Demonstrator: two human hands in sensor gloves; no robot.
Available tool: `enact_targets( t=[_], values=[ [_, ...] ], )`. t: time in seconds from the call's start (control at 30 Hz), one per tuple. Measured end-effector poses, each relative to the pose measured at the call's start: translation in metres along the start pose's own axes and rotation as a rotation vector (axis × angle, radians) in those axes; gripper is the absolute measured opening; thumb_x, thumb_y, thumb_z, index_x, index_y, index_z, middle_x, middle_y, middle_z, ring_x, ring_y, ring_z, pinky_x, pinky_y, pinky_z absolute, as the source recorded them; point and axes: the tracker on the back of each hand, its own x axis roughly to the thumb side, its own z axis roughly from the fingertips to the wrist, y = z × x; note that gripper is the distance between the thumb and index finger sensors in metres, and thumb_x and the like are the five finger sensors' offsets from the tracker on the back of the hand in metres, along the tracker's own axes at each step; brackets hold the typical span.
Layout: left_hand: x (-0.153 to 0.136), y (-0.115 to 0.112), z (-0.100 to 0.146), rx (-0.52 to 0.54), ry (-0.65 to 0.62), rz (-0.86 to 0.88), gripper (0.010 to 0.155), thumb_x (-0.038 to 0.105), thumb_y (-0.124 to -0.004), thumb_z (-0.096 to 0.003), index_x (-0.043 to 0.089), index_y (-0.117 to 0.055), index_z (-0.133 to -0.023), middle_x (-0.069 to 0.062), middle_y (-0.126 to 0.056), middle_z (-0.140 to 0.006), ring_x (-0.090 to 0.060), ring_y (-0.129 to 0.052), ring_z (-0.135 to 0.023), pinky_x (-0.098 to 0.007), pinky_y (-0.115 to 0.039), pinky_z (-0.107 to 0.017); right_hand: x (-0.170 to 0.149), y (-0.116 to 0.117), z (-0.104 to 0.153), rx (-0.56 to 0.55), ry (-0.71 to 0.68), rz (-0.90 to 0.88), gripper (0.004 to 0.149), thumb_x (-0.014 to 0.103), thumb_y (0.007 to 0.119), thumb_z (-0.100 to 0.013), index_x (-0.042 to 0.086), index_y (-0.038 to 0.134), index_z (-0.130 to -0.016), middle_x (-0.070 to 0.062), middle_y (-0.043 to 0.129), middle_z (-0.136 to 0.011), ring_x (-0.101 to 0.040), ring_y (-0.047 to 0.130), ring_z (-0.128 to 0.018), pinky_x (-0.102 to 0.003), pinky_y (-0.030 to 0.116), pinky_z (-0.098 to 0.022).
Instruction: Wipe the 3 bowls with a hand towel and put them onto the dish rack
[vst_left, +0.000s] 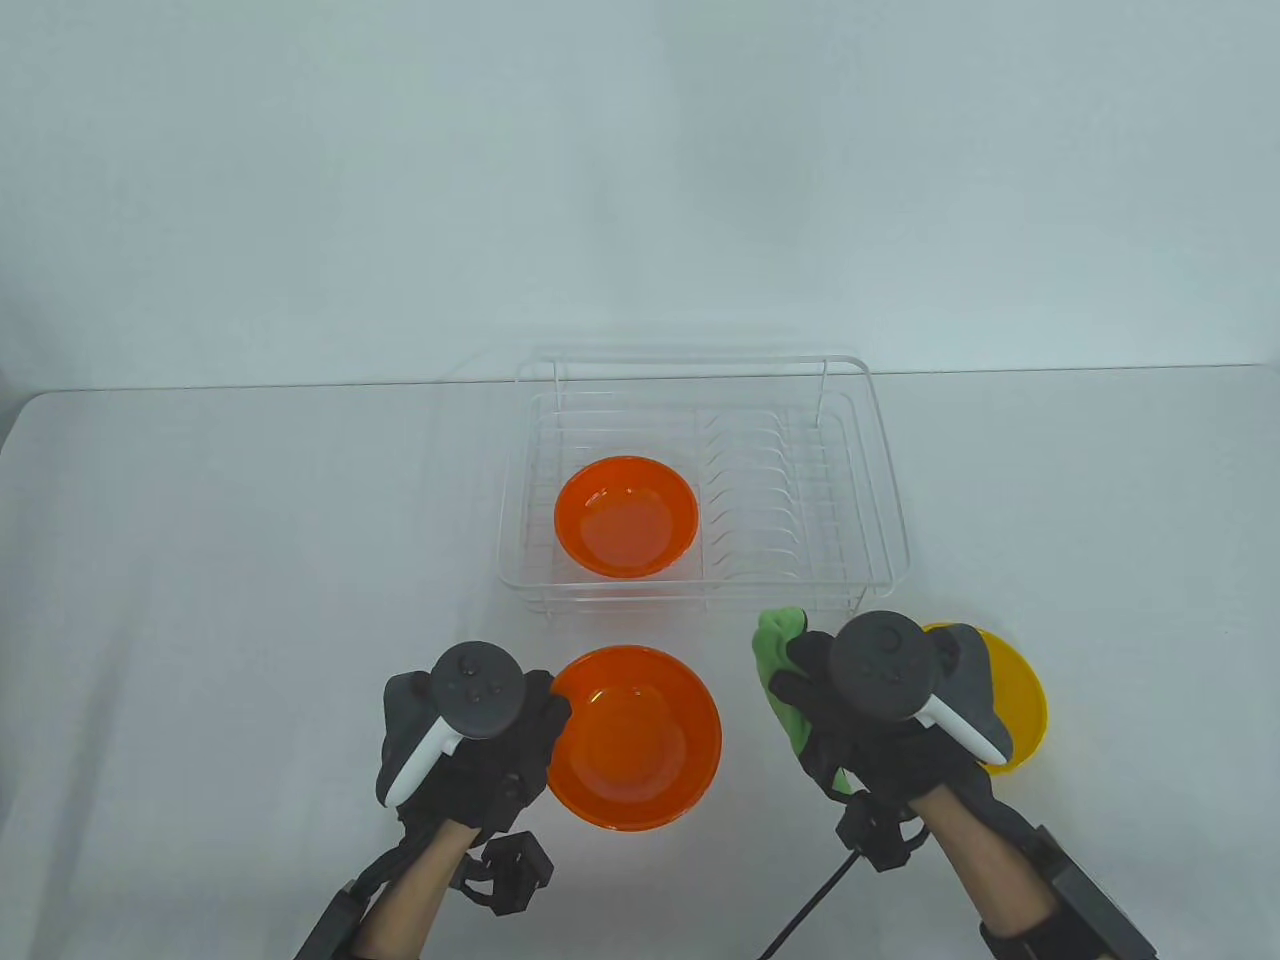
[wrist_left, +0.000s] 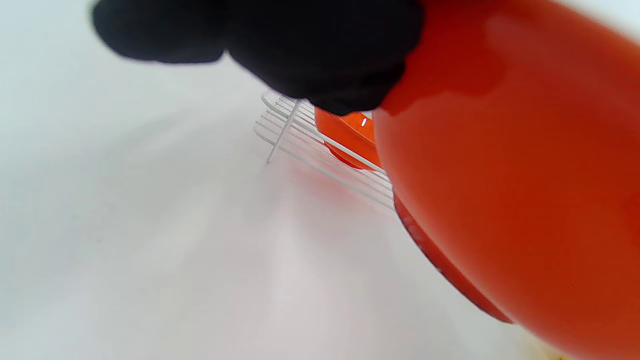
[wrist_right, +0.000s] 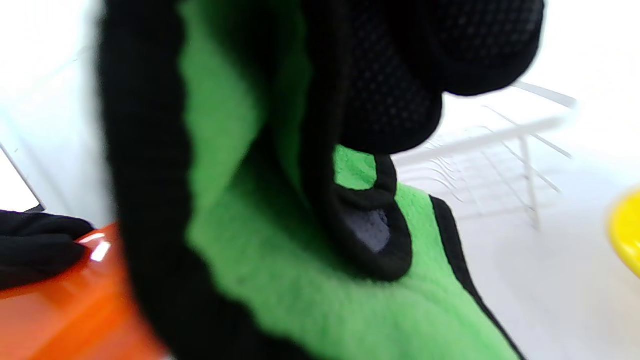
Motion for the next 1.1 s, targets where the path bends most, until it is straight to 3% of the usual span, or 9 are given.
enact_targets(
  t=[0.23,0.43,0.67,0.83,1.0,1.1],
  values=[
    [-0.001,-0.003,-0.002,-0.004,0.007,-0.016,0.048,0.035,-0.066,-0.0580,0.005,-0.069,-0.095,-0.005,-0.091,-0.052,-0.007,-0.094,-0.018,-0.032,-0.085,-0.028,0.066,0.008,-0.031,0.087,-0.067,0.139,0.048,0.038,0.079,-0.050,0.002,0.082,-0.082,-0.012,0.099,-0.055,-0.015,0.102,-0.034,-0.036,0.088,-0.030],
    [-0.005,-0.002,-0.003,-0.004,0.003,0.031,0.048,0.035,-0.065,-0.0581,0.005,-0.069,-0.095,-0.006,-0.091,-0.052,-0.007,-0.094,-0.018,-0.032,-0.085,-0.028,0.104,0.049,-0.055,0.227,-0.071,0.250,0.048,0.038,0.079,-0.051,0.002,0.082,-0.082,-0.012,0.099,-0.055,-0.015,0.102,-0.034,-0.036,0.088,-0.030],
    [-0.007,-0.002,-0.003,-0.009,-0.009,0.076,0.049,0.035,-0.065,-0.0583,0.004,-0.067,-0.096,-0.006,-0.091,-0.052,-0.007,-0.094,-0.018,-0.032,-0.085,-0.028,0.113,0.094,-0.074,0.371,-0.023,0.351,0.047,0.038,0.079,-0.051,0.002,0.082,-0.082,-0.011,0.100,-0.055,-0.014,0.103,-0.034,-0.035,0.088,-0.030],
    [-0.008,-0.003,-0.003,-0.005,-0.014,0.103,0.049,0.034,-0.064,-0.0582,0.003,-0.067,-0.096,-0.007,-0.090,-0.052,-0.007,-0.094,-0.018,-0.032,-0.085,-0.028,0.114,0.103,-0.077,0.385,-0.004,0.343,0.047,0.038,0.079,-0.051,0.002,0.082,-0.081,-0.011,0.100,-0.054,-0.014,0.103,-0.033,-0.035,0.089,-0.030],
    [-0.009,-0.003,-0.003,-0.018,-0.019,0.130,0.049,0.034,-0.064,-0.0583,0.002,-0.067,-0.096,-0.008,-0.090,-0.052,-0.008,-0.094,-0.018,-0.032,-0.085,-0.028,0.110,0.106,-0.077,0.545,-0.033,0.148,0.048,0.038,0.078,-0.051,0.001,0.081,-0.081,-0.012,0.100,-0.055,-0.015,0.103,-0.034,-0.036,0.088,-0.030],
    [-0.009,-0.003,-0.003,-0.028,-0.019,0.131,0.049,0.034,-0.064,-0.0582,0.002,-0.066,-0.096,-0.008,-0.090,-0.052,-0.008,-0.094,-0.018,-0.032,-0.085,-0.028,0.111,0.108,-0.074,0.616,-0.069,0.128,0.048,0.038,0.079,-0.051,0.001,0.081,-0.081,-0.012,0.100,-0.054,-0.015,0.103,-0.034,-0.036,0.088,-0.029]
  ],
)
